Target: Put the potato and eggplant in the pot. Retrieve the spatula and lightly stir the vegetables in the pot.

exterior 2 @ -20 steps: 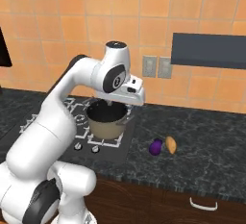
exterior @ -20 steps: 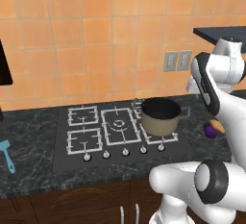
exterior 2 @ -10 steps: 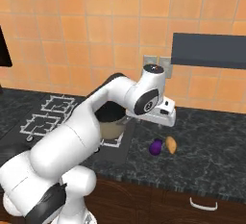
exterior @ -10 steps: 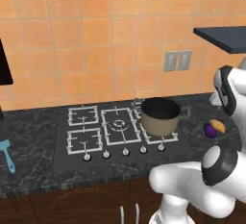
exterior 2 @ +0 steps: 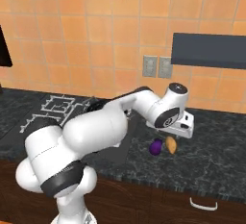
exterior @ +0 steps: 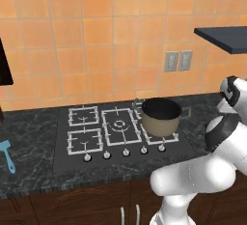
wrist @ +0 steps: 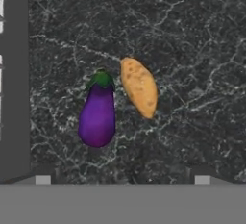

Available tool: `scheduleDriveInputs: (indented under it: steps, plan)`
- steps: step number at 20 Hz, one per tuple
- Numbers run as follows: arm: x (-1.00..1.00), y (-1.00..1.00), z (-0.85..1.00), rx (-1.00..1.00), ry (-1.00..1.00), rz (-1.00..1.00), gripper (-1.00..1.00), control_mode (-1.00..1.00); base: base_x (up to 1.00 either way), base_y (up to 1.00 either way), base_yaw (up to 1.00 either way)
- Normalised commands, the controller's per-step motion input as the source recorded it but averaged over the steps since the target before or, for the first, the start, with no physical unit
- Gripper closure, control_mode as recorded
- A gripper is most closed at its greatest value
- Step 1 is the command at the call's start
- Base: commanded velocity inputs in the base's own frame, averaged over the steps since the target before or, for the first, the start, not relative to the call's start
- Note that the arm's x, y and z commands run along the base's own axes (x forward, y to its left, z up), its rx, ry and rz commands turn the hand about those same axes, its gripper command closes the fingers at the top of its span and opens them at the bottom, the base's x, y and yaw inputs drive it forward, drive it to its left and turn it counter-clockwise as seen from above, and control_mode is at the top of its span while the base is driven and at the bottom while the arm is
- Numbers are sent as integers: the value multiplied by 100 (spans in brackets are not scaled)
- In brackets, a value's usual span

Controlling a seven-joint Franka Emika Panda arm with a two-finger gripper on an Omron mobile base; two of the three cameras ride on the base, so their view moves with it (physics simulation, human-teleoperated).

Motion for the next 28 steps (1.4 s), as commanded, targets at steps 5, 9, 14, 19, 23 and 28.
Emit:
scheduleDriveInputs:
  steps: [5, 9, 14, 19, 23, 28]
  plan:
    - [59, -17, -45, 9, 2, 0, -100, -100, 0, 0, 0]
    - [47, -22, -51, 8, 0, 1, -100, -100, 0, 0, 0]
    - [34, -16, -44, 0, 0, 0, -100, -100, 0, 0, 0]
    - [16, -15, -33, 0, 0, 1, -100, -100, 0, 0, 0]
    - [0, -7, -23, 1, 0, 4, -100, -100, 0, 0, 0]
    - [2, 8, -22, 5, 3, 9, -100, -100, 0, 0, 0]
